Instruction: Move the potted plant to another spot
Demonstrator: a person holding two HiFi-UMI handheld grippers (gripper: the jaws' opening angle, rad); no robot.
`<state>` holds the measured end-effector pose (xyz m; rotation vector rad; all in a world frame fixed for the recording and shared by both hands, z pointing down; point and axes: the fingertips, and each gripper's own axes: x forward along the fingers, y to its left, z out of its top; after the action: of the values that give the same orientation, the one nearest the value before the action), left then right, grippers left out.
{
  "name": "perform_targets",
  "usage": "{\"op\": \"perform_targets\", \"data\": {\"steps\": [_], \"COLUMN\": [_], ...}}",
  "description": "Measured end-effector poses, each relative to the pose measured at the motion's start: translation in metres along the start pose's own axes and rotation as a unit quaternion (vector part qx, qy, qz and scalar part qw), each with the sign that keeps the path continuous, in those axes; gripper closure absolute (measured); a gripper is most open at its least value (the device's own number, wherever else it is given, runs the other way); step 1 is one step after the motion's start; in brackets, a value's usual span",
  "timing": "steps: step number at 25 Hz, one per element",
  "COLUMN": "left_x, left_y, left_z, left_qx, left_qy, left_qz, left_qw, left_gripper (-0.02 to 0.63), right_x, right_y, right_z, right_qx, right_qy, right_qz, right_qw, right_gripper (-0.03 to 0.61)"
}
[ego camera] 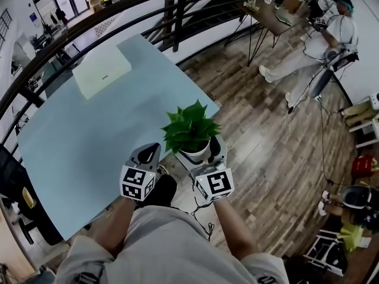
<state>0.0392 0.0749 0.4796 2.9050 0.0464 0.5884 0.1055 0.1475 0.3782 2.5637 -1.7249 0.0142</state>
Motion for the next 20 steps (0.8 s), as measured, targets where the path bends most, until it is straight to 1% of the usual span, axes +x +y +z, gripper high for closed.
{"op": "perform_targets", "data": {"steps": [6, 11, 16, 20], "left_x": [0.065, 0.103, 0.119, 0.118], "left_y": [0.015, 0.035, 0.062, 0.075], "left_z": [0.034, 0.056, 0.065, 0.058], "left_qx": [-0.004, -0.010, -0.027, -0.046], "left_qy": [-0.002, -0.004, -0.007, -0.004], "left_qz": [-0.015, -0.016, 0.013, 0.046], "left_qw": [0.9999, 0.9998, 0.9995, 0.9978], "left_gripper": [0.601, 0.601, 0.601, 0.601], "right_x": [0.035, 0.071, 0.109, 0.129], "right_y": [-0.053, -0.087, -0.107, -0.112], "right_z": [-0.001, -0.001, 0.001, -0.010], "right_qx": [-0.004, -0.004, -0.002, 0.000], "right_qy": [0.011, 0.021, 0.020, 0.029], "right_qz": [-0.013, -0.005, 0.016, 0.049], "right_qw": [1.000, 1.000, 1.000, 0.998], "right_gripper": [0.064, 0.066, 0.064, 0.064]}}
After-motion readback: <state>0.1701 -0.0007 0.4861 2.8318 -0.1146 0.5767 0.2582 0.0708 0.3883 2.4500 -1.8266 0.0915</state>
